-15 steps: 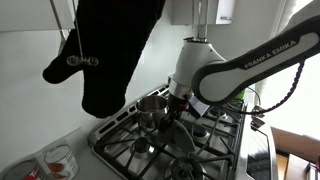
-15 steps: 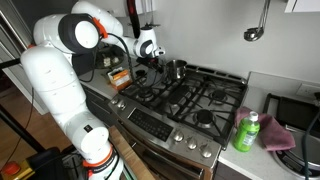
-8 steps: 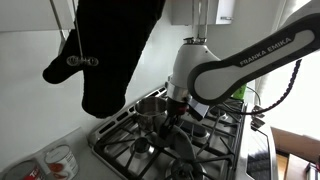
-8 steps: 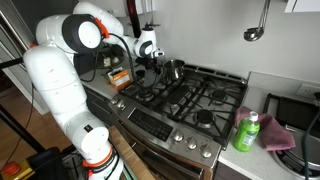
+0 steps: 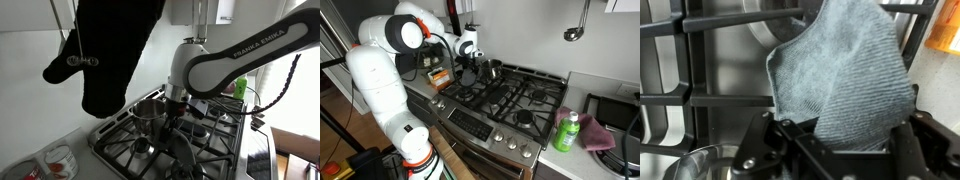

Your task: Put the kitchen towel on the pot them move the pot to the left

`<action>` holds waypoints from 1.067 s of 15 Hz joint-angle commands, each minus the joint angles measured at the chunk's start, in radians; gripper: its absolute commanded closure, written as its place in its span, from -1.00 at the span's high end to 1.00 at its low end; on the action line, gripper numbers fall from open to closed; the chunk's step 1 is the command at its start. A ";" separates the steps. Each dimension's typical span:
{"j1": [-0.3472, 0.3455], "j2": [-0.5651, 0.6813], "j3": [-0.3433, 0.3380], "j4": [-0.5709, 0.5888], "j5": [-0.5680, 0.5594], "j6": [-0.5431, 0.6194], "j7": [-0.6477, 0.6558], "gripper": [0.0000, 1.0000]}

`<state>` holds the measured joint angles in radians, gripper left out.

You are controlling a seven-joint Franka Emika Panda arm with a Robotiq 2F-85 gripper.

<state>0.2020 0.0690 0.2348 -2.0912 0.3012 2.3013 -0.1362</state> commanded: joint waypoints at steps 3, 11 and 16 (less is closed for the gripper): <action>0.000 0.012 0.006 0.032 0.067 -0.086 -0.086 -1.00; 0.003 0.012 0.012 0.035 0.105 -0.151 -0.120 -1.00; 0.003 0.013 0.012 0.042 0.096 -0.201 -0.081 -1.00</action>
<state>0.2020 0.0792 0.2473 -2.0661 0.3771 2.1640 -0.2245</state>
